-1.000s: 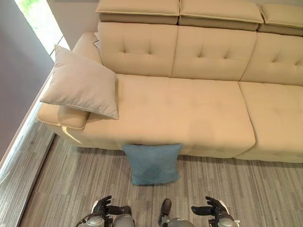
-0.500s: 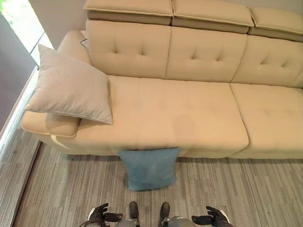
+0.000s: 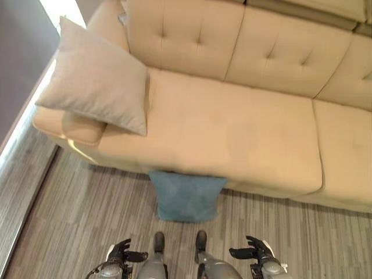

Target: Pick up all the scattered cushions and arrange them neatly on the sofa.

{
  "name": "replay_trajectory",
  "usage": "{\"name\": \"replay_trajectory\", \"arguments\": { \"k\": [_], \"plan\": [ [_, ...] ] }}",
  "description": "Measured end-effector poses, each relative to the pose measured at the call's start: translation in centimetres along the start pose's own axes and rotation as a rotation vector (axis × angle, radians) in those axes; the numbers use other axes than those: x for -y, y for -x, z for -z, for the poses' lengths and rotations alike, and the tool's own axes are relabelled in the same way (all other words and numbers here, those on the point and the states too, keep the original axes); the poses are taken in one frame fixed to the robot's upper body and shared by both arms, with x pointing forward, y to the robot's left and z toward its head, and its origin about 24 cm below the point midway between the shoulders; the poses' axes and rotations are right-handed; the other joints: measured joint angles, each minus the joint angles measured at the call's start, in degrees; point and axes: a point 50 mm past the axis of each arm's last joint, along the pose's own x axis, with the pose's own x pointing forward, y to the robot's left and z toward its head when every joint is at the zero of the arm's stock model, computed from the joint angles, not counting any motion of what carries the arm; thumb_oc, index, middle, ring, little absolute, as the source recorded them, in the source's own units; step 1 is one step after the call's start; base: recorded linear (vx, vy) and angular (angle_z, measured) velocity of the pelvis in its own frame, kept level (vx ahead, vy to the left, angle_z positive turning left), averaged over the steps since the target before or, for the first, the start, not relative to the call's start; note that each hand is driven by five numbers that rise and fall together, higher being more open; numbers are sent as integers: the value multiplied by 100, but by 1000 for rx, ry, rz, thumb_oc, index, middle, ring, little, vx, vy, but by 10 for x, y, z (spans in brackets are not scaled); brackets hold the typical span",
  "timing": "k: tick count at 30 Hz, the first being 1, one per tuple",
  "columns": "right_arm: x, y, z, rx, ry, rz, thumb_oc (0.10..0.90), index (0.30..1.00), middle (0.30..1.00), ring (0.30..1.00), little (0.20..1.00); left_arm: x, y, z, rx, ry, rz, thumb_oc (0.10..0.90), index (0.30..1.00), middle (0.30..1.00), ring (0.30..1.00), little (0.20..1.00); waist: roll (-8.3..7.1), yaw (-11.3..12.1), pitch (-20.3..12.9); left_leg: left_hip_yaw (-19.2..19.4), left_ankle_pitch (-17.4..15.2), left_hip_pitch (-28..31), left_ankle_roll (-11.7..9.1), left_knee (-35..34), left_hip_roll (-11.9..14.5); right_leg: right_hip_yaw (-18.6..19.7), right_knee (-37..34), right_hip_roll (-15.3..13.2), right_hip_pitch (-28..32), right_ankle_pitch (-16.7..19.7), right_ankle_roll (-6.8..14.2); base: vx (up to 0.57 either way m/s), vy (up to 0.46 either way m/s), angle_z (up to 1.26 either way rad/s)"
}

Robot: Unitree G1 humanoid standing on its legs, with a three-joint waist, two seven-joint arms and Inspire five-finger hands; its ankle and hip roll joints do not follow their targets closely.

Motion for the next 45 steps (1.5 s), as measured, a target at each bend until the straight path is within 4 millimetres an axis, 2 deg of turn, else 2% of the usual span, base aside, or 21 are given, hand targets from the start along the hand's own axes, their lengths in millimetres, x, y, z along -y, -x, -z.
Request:
{"name": "replay_trajectory", "arguments": {
  "k": [1,2,3,5,6,7,8,9,12,13,15,16,17,19,23,26,29,32,36,40,45],
  "plan": [
    [6,-4,-26,86,-4,12,800,900,900,900,900,5,-4,-33,98,50,7,800,900,900,900,900,60,-9,368,-123,28,-427,-41,206,6,-106,156,-9,-359,27,-38,-251,-134,31],
    [8,-7,-46,141,-4,18,800,900,900,900,900,6,-6,-55,167,86,6,800,900,900,900,900,67,20,656,-155,55,-635,-74,310,3,-137,260,-1,-558,60,-81,-316,-96,25],
    [12,-9,-86,241,-15,48,800,900,900,900,900,9,-6,-90,269,161,2,800,900,900,900,900,80,6,899,-206,50,-1291,-78,646,17,-198,672,-20,-1234,23,-118,-177,-57,11],
    [17,-6,-125,363,-39,80,800,900,900,900,900,12,-3,-125,374,209,-1,800,900,900,900,900,71,0,1089,-224,44,-1820,-75,861,3,-193,1124,-70,-1873,-103,-168,-52,-28,5],
    [18,-4,-137,399,-41,90,800,900,900,900,900,12,-2,-135,400,224,-5,800,900,900,900,900,71,1,1173,-222,15,-1939,-83,923,5,-158,1254,-79,-2016,-151,-166,-88,-14,-4],
    [17,-1,-158,456,-40,103,800,900,900,900,900,13,0,-151,435,246,-18,800,900,900,900,900,40,-1,1244,-198,38,-2135,-63,1056,-11,-135,1492,-111,-2275,-176,-168,-130,-13,-5],
    [18,5,-186,537,-23,125,800,900,900,900,900,15,3,-171,478,277,-30,800,900,900,900,900,39,-18,1242,-190,-86,-2520,-26,1464,-35,-87,1966,-189,-2706,-326,-228,-134,9,-6],
    [19,10,-202,595,-29,138,800,900,900,900,900,15,6,-186,517,306,-37,800,900,900,900,900,42,-23,1243,-175,-177,-2793,-22,1745,-47,-78,2265,-226,-2990,-419,-232,-119,24,1],
    [33,41,-274,825,-60,234,800,900,900,900,900,16,29,-251,722,296,-57,800,900,900,900,900,48,-35,1229,-142,-539,-4282,70,2984,-65,66,3471,-390,-4485,-776,-238,-57,39,2],
    [38,51,-291,880,-72,258,800,900,900,900,900,16,36,-265,767,292,-55,800,900,900,900,900,60,-55,1238,-139,-536,-4600,65,3200,-63,79,3711,-430,-4799,-773,-242,-7,33,-3],
    [52,75,-327,1003,-97,347,800,900,900,900,900,6,52,-300,867,270,-88,800,900,900,900,900,83,-159,1248,-100,-869,-5648,141,4090,-74,127,4534,-560,-5838,-1034,-331,11,47,-2],
    [57,84,-338,1037,-112,380,800,900,900,900,900,0,59,-313,904,274,-103,800,900,900,900,900,88,-175,1252,-80,-862,-5943,132,4215,-56,140,4634,-568,-6134,-1021,-328,38,44,-10],
    [59,88,-342,1052,-128,412,800,900,900,900,900,-4,65,-322,929,281,-119,800,900,900,900,900,92,-181,1254,-67,-908,-6206,168,4393,-44,155,4761,-569,-6389,-1023,-331,39,23,-7],
    [61,89,-344,1056,-137,428,800,900,900,900,900,-6,70,-329,955,285,-123,800,900,900,900,900,92,-194,1254,-18,-908,-6313,169,4360,-60,197,4792,-601,-6541,-1023,-330,2,-2,2],
    [62,87,-341,1051,-129,432,800,900,900,900,900,-9,75,-336,981,288,-124,800,900,900,900,900,124,-201,1226,71,-814,-6294,194,4092,-67,188,4585,-650,-6570,-967,-329,0,0,0],
    [71,94,-349,1076,-136,454,800,900,900,900,900,-13,89,-355,1045,251,-133,800,900,900,900,900,126,-194,1224,72,-749,-6352,166,3952,-95,168,4485,-667,-6647,-921,-332,12,-1,3],
    [80,111,-367,1135,-149,478,800,900,900,900,900,-19,108,-378,1122,239,-142,800,900,900,900,900,128,-194,1224,65,-741,-6481,156,3937,-119,141,4494,-702,-6781,-924,-343,14,-10,3],
    [87,135,-392,1219,-103,498,800,900,900,900,900,-24,137,-405,1234,204,-141,800,900,900,900,900,128,-181,1224,67,-740,-6595,155,3924,-140,138,4510,-723,-6885,-925,-346,0,0,0],
    [88,148,-404,1264,2,505,800,900,900,900,900,-21,171,-432,1351,120,-119,800,900,900,900,900,128,-173,1224,80,-742,-6623,158,3973,-178,152,4582,-768,-6922,-936,-337,8,-1,0],
    [89,160,-414,1297,65,515,800,900,900,900,900,-15,176,-432,1365,152,-16,800,900,900,900,900,142,-190,1217,139,-760,-6746,185,4074,-171,238,4686,-761,-7109,-953,-339,0,0,0],
    [80,158,-413,1284,86,488,800,900,900,900,900,15,170,-418,1335,212,140,800,900,900,900,900,152,-173,1212,106,-652,-6576,121,3849,-178,207,4589,-748,-6970,-913,-366,-8,-19,3]
  ]
}}
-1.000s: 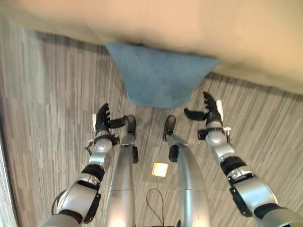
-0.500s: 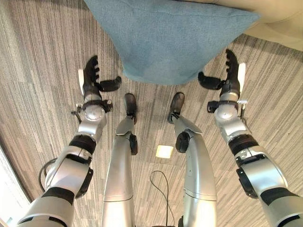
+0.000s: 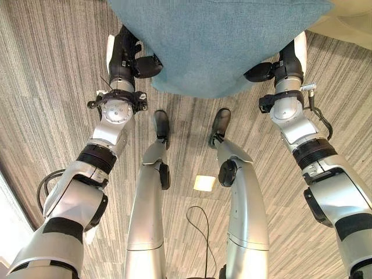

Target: Pick up all the scattered cushions and arrange them neatly on the sofa.

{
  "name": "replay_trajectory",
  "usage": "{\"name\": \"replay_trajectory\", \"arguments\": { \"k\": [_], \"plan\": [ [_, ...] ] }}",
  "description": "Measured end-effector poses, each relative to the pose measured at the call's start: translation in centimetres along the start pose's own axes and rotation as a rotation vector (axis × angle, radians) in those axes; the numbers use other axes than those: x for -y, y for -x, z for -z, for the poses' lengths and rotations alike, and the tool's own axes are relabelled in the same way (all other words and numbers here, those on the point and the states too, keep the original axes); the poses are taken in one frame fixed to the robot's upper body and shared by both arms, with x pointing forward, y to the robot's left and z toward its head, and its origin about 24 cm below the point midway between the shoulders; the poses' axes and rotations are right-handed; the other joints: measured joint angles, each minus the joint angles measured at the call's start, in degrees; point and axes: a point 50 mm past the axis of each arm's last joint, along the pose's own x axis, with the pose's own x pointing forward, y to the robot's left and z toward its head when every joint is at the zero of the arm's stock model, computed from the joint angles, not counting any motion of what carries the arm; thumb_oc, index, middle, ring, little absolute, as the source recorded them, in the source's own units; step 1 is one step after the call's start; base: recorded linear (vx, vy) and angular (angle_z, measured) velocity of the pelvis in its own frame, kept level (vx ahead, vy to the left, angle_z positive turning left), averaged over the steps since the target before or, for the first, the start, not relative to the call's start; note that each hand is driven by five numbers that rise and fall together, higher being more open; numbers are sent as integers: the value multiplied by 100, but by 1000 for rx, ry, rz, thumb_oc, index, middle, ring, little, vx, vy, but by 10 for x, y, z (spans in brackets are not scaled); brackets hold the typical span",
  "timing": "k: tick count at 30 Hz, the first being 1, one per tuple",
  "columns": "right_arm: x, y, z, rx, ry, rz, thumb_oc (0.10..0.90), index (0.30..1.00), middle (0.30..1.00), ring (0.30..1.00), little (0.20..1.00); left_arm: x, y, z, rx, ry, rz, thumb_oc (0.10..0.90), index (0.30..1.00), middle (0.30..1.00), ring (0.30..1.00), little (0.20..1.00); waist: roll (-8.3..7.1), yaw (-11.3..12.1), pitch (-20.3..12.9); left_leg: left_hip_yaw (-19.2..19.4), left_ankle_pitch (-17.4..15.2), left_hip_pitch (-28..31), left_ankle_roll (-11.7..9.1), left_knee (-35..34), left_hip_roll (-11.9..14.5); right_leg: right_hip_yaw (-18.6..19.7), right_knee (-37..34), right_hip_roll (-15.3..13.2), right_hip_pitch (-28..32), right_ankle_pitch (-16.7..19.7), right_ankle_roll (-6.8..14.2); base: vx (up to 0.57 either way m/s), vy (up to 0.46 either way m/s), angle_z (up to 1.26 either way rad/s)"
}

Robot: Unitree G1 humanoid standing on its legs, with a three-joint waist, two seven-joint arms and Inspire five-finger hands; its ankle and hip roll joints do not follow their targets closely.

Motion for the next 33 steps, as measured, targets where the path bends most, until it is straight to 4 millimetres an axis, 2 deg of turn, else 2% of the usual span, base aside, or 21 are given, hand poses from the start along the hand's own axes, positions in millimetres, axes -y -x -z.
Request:
{"name": "replay_trajectory", "arguments": {
  "k": [1,2,3,4,11,14,16,18,21,22,25,26,28,29,31,33],
  "plan": [
    [-1,0,0,-6,-7,-3,596,594,594,594,594,2,0,2,-7,6,1,800,900,900,900,900,0,1,0,-15,3,29,-3,-8,1,-11,-4,3,35,1,-5,-9,-37,4],
    [-3,0,0,-18,-15,-5,482,422,422,422,422,6,-1,3,-17,21,-1,780,869,869,869,869,0,4,0,-20,18,78,-13,-43,1,-19,-20,4,76,5,-11,1,-29,3],
    [-3,0,1,-27,-28,-1,400,300,300,300,300,7,-1,4,-27,37,-5,546,519,519,519,519,0,4,0,-22,32,110,-16,-71,-8,-18,-22,-1,96,6,-13,5,-13,5],
    [-3,1,2,-33,-38,-1,400,300,300,300,300,12,0,5,-37,63,1,400,300,300,300,300,28,0,-20,-35,44,118,-13,-78,-14,-27,-16,-6,107,7,-14,6,-23,5],
    [3,8,10,-56,-143,6,400,300,300,300,300,-7,4,10,-52,82,-41,400,300,300,300,300,51,2,-31,-48,108,225,-23,-89,1,-59,-19,-7,224,40,-60,0,0,0],
    [-14,26,26,-112,-218,-29,400,300,300,300,300,-9,16,29,-103,107,-53,400,300,300,300,300,60,-12,-58,-56,126,616,-40,-246,2,-79,-173,6,616,63,-49,0,0,0],
    [-20,43,42,-134,-245,-47,400,300,300,300,300,-4,30,43,-131,135,-33,400,300,300,300,300,96,-25,-489,-54,112,507,-24,-307,-26,-71,-202,-12,495,11,4,-29,-4,5],
    [-21,54,50,-146,-275,-53,400,300,300,300,300,-6,39,45,-120,184,-33,400,300,300,300,300,104,-27,-469,-59,130,831,-17,-417,-36,-93,-312,-11,830,37,14,-15,1,1],
    [-31,83,66,-176,-289,-116,400,300,300,300,300,-10,64,70,-177,199,-43,400,300,300,300,300,110,-118,-527,-66,140,1519,-22,-738,-55,-120,-612,2,1515,40,78,-48,-16,-1],
    [-30,94,72,-181,-303,-121,400,300,300,300,300,-10,74,76,-192,213,-40,400,300,300,300,300,106,-138,-691,-65,128,1584,-12,-851,-70,-118,-703,-9,1577,12,119,-21,-14,3],
    [-25,110,81,-189,-336,-121,400,300,300,300,300,-8,90,82,-187,246,-21,400,300,300,300,300,97,-161,-715,-85,196,2074,-9,-1162,-91,-160,-970,11,2062,72,149,-11,-25,1],
    [-27,115,84,-205,-353,-129,400,300,300,300,300,-8,95,85,-198,264,-23,400,300,300,300,300,52,-142,-591,-61,231,2458,-11,-1369,-105,-175,-1121,3,2411,74,151,0,0,0],
    [-32,135,98,-262,-354,-159,400,300,300,300,300,-7,114,103,-263,287,-38,400,300,300,300,300,47,-194,-616,-76,290,3059,-40,-1744,-106,-216,-1420,32,2985,99,191,0,0,0],
    [-30,154,105,-288,-361,-174,400,300,300,300,300,-8,129,111,-294,303,-36,400,300,300,300,300,46,-186,-616,-103,364,3566,-39,-2093,-120,-289,-1654,43,3450,118,211,12,-20,4],
    [-31,179,117,-338,-360,-220,400,300,300,300,300,-12,152,123,-344,310,-39,400,300,300,300,300,30,-214,-595,-169,429,4278,-59,-2504,-106,-392,-1986,84,4162,121,214,104,-3,8],
    [-31,199,128,-384,-327,-259,400,300,300,300,300,-18,174,134,-400,295,-26,400,300,300,300,300,-1,-235,-825,-206,432,4797,-71,-2781,-93,-455,-2214,122,4666,77,274,140,14,5]
  ]
}}
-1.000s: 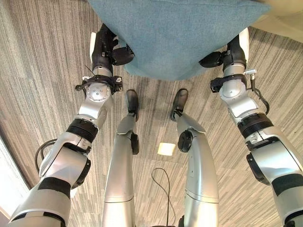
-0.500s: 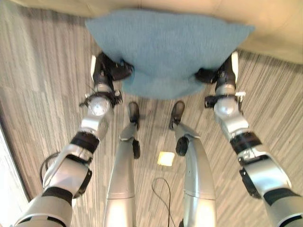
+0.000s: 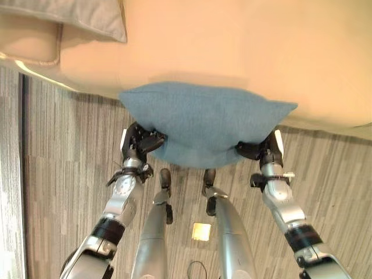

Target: Pick up all the scattered cushions and arrange them neatly on the sofa.

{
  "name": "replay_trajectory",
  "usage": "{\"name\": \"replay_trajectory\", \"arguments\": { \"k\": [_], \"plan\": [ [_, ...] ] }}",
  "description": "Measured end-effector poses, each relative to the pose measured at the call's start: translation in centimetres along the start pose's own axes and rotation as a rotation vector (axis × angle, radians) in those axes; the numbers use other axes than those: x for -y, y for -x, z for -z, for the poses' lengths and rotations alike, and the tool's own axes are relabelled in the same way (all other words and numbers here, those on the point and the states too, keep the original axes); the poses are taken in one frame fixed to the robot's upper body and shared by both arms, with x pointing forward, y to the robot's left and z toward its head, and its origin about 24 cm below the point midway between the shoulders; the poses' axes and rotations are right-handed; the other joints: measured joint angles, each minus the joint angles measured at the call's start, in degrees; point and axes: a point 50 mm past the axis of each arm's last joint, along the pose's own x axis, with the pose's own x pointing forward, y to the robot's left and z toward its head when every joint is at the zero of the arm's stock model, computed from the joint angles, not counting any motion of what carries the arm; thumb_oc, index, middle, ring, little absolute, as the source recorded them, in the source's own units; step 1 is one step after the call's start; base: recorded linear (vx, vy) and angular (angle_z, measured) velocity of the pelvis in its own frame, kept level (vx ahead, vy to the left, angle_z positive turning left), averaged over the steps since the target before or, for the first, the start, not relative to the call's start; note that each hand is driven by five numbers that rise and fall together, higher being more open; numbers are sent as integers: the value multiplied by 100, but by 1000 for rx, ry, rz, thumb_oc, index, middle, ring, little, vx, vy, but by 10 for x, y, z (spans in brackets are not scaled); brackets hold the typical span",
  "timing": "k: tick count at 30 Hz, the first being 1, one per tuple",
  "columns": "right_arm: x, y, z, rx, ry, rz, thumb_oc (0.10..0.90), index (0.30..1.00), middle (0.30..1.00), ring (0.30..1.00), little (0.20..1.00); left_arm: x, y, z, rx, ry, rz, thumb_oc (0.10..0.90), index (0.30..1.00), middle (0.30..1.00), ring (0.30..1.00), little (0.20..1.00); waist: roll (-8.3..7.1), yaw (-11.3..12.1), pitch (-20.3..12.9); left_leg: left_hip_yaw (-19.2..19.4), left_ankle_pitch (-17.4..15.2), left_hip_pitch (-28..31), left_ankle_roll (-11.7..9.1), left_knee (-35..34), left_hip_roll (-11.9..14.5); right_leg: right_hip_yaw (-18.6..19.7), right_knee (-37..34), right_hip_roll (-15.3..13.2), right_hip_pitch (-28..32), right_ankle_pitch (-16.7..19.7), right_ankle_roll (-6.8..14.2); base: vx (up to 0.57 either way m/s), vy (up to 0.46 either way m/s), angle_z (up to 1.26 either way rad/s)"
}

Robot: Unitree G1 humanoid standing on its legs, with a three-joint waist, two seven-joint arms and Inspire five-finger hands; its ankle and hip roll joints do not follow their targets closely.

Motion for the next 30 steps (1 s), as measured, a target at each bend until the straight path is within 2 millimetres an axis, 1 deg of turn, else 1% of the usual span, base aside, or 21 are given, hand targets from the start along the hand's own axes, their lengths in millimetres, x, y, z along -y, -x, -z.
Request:
{"name": "replay_trajectory", "arguments": {
  "k": [4,5,7,9,10,11,13,15,16,18,19,20,21,22,23,25,26,27,28,29,30],
  "plan": [
    [3,13,8,-18,23,-28,400,300,300,300,300,-13,22,13,-43,-25,5,400,300,300,300,300,-8,26,-20,31,44,943,4,-466,31,3,-462,99,910,59,46,180,57,-9],
    [4,21,12,-31,52,-47,400,300,300,300,300,-17,32,24,-84,-29,2,400,300,300,300,300,11,41,-34,39,44,1523,5,-722,53,5,-748,160,1495,85,86,179,74,-8],
    [5,25,16,-40,64,-49,400,300,300,300,300,-20,40,31,-112,-29,0,400,300,300,300,300,34,44,-309,61,37,1660,8,-828,61,1,-934,181,1662,118,126,156,69,-7],
    [8,25,15,-36,79,-52,400,300,300,300,300,-22,44,35,-125,-21,-9,400,300,300,300,300,49,91,-319,135,43,1978,12,-955,59,16,-1141,206,1990,185,153,206,149,-18],
    [10,30,15,-39,88,-58,400,300,300,300,300,-27,55,43,-157,-11,-26,400,300,300,300,300,105,107,-351,186,38,2441,21,-1184,14,66,-1413,270,2429,255,209,187,163,-24],
    [9,34,16,-39,90,-67,400,300,300,300,300,-30,63,49,-181,-1,-40,400,300,300,300,300,113,93,-460,231,36,2593,27,-1252,38,149,-1506,263,2565,267,227,119,122,-27],
    [9,39,17,-44,90,-71,400,300,300,300,300,-32,71,56,-210,5,-49,400,300,300,300,300,141,99,-667,277,31,2765,37,-1389,9,187,-1664,276,2721,331,283,70,86,-19],
    [9,39,18,-48,86,-67,400,300,300,300,300,-32,71,57,-219,3,-46,400,300,300,300,300,139,113,-668,325,31,2929,44,-1472,1,246,-1670,277,2821,331,284,55,127,-20],
    [9,42,21,-60,83,-72,400,300,300,300,300,-33,71,57,-227,-2,-46,400,300,300,300,300,143,103,-769,406,2,3003,126,-1502,-61,360,-1520,263,2767,337,319,13,115,-29],
    [9,43,23,-69,82,-79,400,300,300,300,300,-33,70,56,-223,-12,-45,400,300,300,300,300,157,88,-777,487,0,3027,134,-1477,-50,435,-1139,254,2573,331,359,4,100,-26],
    [8,46,26,-84,82,-83,400,300,300,300,300,-34,70,55,-221,-20,-43,400,300,300,300,300,155,62,-779,519,-28,3069,186,-1442,-24,500,-938,245,2499,340,462,26,89,-21],
    [8,48,28,-94,80,-82,400,300,300,300,300,-33,69,56,-223,-31,-40,400,300,300,300,300,144,39,-786,544,-76,3086,213,-1404,-69,514,-863,234,2472,356,501,64,60,-30],
    [6,50,30,-103,69,-80,400,300,300,300,300,-35,70,56,-229,-45,-41,400,300,300,300,300,122,49,-801,625,-113,3094,270,-1360,-74,534,-753,210,2409,348,512,97,-1,-31],
    [4,51,31,-106,65,-83,400,300,300,300,300,-36,70,58,-238,-47,-47,400,300,300,300,300,123,43,-803,671,-132,3109,279,-1354,-71,580,-701,189,2373,342,524,216,-27,-32],
    [5,52,33,-116,70,-84,400,300,300,300,300,-37,71,58,-246,-56,-47,400,300,300,300,300,113,-30,-811,681,-162,3145,274,-1421,-110,626,-752,143,2343,289,588,178,-34,-19],
    [4,54,35,-131,72,-101,400,300,300,300,300,-39,72,59,-254,-67,-50,400,300,300,300,300,102,-67,-857,686,-105,3169,275,-1571,-105,633,-983,141,2322,253,635,175,-53,-12],
    [4,55,36,-138,70,-105,400,300,300,300,300,-40,72,59,-261,-74,-50,400,300,300,300,300,57,-65,-886,724,-38,3169,306,-1603,-116,637,-1280,146,2347,365,633,200,-76,-15],
    [3,56,37,-143,71,-109,400,300,300,300,300,-42,73,60,-266,-74,-55,400,300,300,300,300,46,-56,-907,782,-80,3189,351,-1641,-75,555,-1392,136,2306,448,572,193,-79,-24],
    [1,55,37,-142,71,-115,400,300,300,300,300,-43,74,62,-274,-71,-64,400,300,300,300,300,116,-36,-937,818,-70,3189,336,-1695,14,329,-1442,167,2220,469,593,192,-78,-29],
    [0,56,37,-143,71,-121,400,300,300,300,300,-43,74,62,-277,-70,-67,400,300,300,300,300,152,-47,-944,848,-70,3191,309,-1713,97,24,-1619,127,2172,524,566,211,-85,-28],
    [-1,56,37,-146,71,-125,400,300,300,300,300,-44,74,62,-277,-70,-72,400,300,300,300,300,151,-41,-943,878,-104,3228,252,-1712,140,-283,-1772,56,2145,620,592,313,-139,-19]
  ]
}}
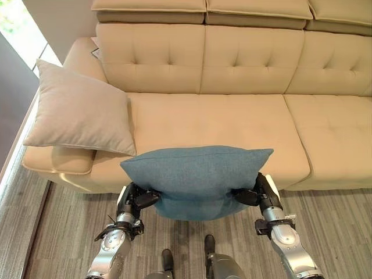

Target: Pick up all the scattered cushions and arrange them neatly on the sofa.

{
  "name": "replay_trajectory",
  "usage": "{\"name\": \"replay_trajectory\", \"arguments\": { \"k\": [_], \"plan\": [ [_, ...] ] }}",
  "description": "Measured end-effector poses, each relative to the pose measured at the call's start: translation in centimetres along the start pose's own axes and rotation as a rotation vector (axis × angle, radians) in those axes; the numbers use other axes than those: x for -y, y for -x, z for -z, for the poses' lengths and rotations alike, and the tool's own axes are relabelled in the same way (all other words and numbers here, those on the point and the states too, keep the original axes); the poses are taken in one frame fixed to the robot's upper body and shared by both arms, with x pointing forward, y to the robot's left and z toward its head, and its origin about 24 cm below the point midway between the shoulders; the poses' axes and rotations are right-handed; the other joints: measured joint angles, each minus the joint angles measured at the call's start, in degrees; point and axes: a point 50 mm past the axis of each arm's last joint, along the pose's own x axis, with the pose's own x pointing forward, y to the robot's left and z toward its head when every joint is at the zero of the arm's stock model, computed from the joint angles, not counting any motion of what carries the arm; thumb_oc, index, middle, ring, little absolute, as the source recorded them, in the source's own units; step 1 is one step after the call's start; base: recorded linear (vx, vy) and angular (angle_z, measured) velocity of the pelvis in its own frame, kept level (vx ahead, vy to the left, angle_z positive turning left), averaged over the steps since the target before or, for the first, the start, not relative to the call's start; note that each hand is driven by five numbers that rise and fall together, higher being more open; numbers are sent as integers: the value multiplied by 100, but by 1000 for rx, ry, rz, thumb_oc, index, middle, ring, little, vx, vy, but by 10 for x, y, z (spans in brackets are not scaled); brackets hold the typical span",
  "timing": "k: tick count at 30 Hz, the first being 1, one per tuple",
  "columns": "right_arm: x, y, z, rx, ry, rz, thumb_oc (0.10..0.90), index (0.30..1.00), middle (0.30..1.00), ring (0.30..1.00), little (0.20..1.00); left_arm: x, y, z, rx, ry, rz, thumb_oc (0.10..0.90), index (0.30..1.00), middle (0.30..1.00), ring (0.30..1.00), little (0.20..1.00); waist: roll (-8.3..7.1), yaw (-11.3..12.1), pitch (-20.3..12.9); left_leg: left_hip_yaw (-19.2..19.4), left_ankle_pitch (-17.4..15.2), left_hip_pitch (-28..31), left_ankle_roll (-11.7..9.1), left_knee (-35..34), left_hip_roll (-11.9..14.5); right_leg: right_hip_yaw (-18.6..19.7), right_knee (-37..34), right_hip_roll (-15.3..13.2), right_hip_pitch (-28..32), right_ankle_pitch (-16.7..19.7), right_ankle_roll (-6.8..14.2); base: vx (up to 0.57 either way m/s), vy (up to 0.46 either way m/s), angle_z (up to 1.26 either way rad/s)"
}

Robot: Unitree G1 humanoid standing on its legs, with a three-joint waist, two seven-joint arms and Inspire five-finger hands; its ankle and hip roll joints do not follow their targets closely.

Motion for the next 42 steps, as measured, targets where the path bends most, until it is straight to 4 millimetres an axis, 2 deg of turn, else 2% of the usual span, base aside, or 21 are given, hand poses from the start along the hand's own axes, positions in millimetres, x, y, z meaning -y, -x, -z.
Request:
{"name": "replay_trajectory", "arguments": {
  "k": [1,2,4,7,10,12,13,15,16,21,23,24,25,26,30,31,33,35,40,41,42],
  "plan": [
    [-1,1,1,-7,3,-8,400,300,300,300,300,-1,1,2,-8,6,-8,400,300,300,300,300,-11,9,-6,49,-23,93,-84,-17,16,-316,-186,-79,63,204,-25,321,-152,-15],
    [1,3,5,-23,21,-16,400,300,300,300,300,4,6,12,-38,41,-14,400,300,300,300,300,118,-28,-18,24,-90,408,-297,-74,150,-495,-463,42,457,560,-366,318,-178,-5],
    [9,6,8,-38,56,-9,400,300,300,300,300,12,10,19,-54,68,-8,400,300,300,300,300,311,-6,-129,-101,-69,491,-384,-67,332,-525,-592,238,649,524,-385,148,-112,-2],
    [28,4,5,-28,90,40,400,300,300,300,300,27,6,18,-46,69,39,400,300,300,300,300,392,-65,-183,-410,88,433,-659,125,519,-659,-628,419,847,324,-528,220,-210,18],
    [32,5,5,-28,85,59,400,300,300,300,300,32,3,16,-41,68,59,400,300,300,300,300,129,-104,-297,-567,43,-128,-807,1252,525,-680,-631,403,916,165,-486,125,-133,25],
    [32,5,5,-30,81,64,400,300,300,300,300,33,3,16,-42,66,61,400,300,300,300,300,37,-90,-308,-572,55,-495,-1009,2018,570,-629,-645,385,1045,52,-644,110,-87,15],
    [33,6,7,-40,81,71,400,300,300,300,300,36,0,14,-36,65,71,400,300,300,300,300,-114,7,-286,-451,-96,-1066,-997,2970,592,-650,-786,394,1158,54,-897,149,-46,19],
    [32,6,7,-38,79,71,400,300,300,300,300,35,0,13,-36,60,73,400,300,300,300,300,-181,85,-271,-366,-315,-1340,-838,2319,454,-670,-859,441,1205,-14,-861,271,-18,-2],
    [31,7,8,-41,78,67,400,300,300,300,300,33,1,14,-41,51,72,400,300,300,300,300,-183,136,-266,-316,-237,-1452,-812,1738,362,-662,-887,528,1244,-53,-826,253,28,-10],
    [23,9,13,-67,41,80,400,300,300,300,300,30,0,13,-45,38,65,400,300,300,300,300,-348,196,-165,-72,181,-1879,-722,1007,310,-641,-1017,673,1487,-168,-822,116,33,-7],
    [25,10,14,-73,51,78,400,300,300,300,300,30,2,18,-63,37,63,400,300,300,300,300,-182,249,-166,-82,704,-1857,-552,873,333,-518,-1004,817,1673,-278,-666,206,140,-34],
    [28,12,15,-77,64,76,400,300,300,300,300,31,5,22,-75,40,66,400,300,300,300,300,59,274,-211,-108,1087,-1772,-392,859,473,-456,-955,984,1755,-400,-566,410,280,-25],
    [24,12,18,-87,43,81,400,300,300,300,300,31,5,22,-77,32,70,400,300,300,300,300,12,233,-208,-88,1036,-1709,-182,828,447,-409,-871,959,1761,-491,-527,476,355,-16],
    [17,17,19,-94,25,67,400,300,300,300,300,22,7,19,-76,3,63,400,300,300,300,300,-138,235,-207,38,830,-1462,-74,642,215,-158,-574,644,1732,-659,-439,113,125,-17],
    [10,19,19,-94,10,49,400,300,300,300,300,16,8,18,-82,-8,51,400,300,300,300,300,-184,252,-231,247,751,-965,79,251,-187,51,-244,224,1830,-920,-113,125,180,-14],
    [7,17,17,-89,7,32,400,300,300,300,300,13,4,12,-61,-12,42,400,300,300,300,300,-138,267,-201,275,719,-851,230,147,-274,144,616,48,1467,-1106,110,110,244,-4],
    [2,17,18,-95,2,14,400,300,300,300,300,10,4,11,-58,-15,31,400,300,300,300,300,-106,260,-171,265,695,-539,310,-15,-247,245,2379,-172,753,-1288,305,88,147,2],
    [-3,19,19,-99,-9,4,400,300,300,300,300,3,6,10,-61,-41,22,400,300,300,300,300,-219,274,-209,295,604,-404,337,-10,-287,307,2719,-265,572,-1333,363,171,111,6],
    [-6,13,11,-65,-2,-7,400,300,300,300,300,0,6,9,-58,-46,12,400,300,300,300,300,-232,286,-193,207,474,-231,321,-68,-311,311,1864,-64,29,-1341,324,162,14,8],
    [-6,13,11,-65,-2,-12,400,300,300,300,300,-1,6,9,-56,-45,9,400,300,300,300,300,-270,264,-186,162,448,-198,283,-68,-322,292,947,88,-40,-997,220,146,-41,16],
    [-7,13,12,-68,-2,-13,400,300,300,300,300,-1,6,9,-57,-45,9,400,300,300,300,300,-300,260,-173,155,428,-163,258,-69,-337,277,596,133,-33,-723,199,195,-59,27]
  ]
}}
